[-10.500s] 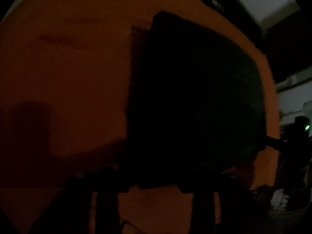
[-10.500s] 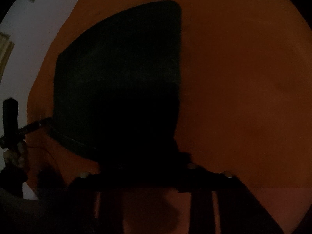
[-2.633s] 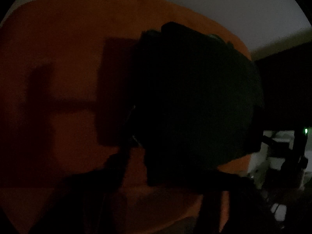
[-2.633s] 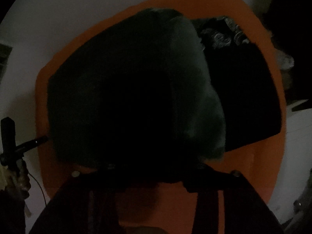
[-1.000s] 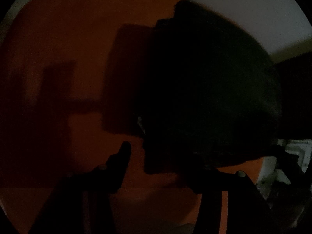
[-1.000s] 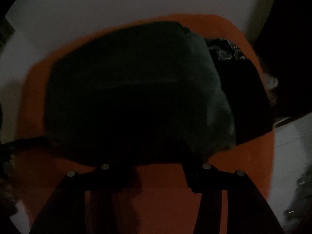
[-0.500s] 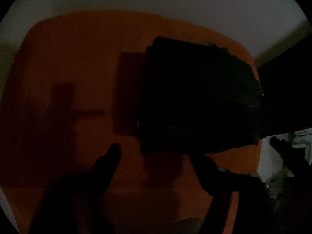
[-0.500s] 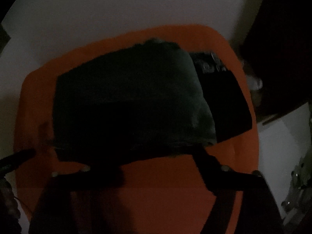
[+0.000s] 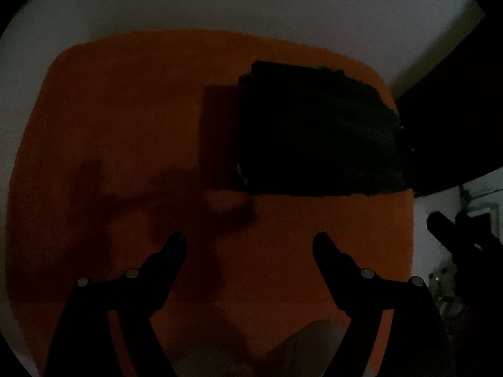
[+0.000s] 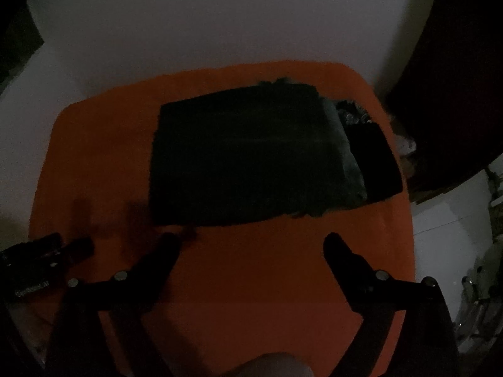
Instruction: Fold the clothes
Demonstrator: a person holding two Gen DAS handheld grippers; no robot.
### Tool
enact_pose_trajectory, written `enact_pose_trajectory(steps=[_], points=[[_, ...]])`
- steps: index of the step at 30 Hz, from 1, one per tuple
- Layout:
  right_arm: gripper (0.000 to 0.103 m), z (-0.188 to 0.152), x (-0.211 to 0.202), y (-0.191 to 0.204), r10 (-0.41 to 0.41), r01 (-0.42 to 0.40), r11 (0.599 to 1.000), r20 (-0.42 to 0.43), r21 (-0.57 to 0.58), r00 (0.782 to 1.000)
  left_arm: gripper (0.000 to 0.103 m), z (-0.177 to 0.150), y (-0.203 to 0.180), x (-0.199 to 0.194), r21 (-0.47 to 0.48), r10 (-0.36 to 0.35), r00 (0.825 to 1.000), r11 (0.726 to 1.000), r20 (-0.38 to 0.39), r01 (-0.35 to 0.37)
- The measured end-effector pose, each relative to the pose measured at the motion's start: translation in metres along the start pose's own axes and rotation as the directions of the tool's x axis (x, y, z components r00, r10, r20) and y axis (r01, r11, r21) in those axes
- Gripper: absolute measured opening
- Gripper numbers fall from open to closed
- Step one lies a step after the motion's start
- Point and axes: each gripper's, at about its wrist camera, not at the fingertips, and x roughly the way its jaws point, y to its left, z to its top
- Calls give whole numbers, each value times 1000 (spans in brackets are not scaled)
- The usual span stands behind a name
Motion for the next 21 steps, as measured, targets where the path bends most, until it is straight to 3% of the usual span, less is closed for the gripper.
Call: enact_pose_trajectory(steps=[3,6,8,10,14,16,21], points=[[95,-43,-57,18,3,-4,1000,94,8,996,83,-53,15,-55,19,-18,991,1000,131,16],[102,-80,-103,31,33,-33,999,176,1,984,83,-108,25,-102,5,-11,980,1000,200,10],[102,-100,-133,40,68,-66,998,216,-19,974,83,-126,26,-123,-6,-29,979,1000,204,30],[102,-112,-157,46,110,-104,994,242,-38,964,83,-124,23,-138,1,-50,972,999,232,52],[102,-127,-180,47,80,-81,997,305,-10,949,83,-123,5,-136,103,22,935,993,355,-62],[102,-131,-174,43,67,-77,997,307,22,949,83,-134,-8,-131,128,84,929,982,359,-139],[102,-162,-153,37,33,-48,998,347,35,937,83,-171,-17,-98,195,80,912,966,402,-171]])
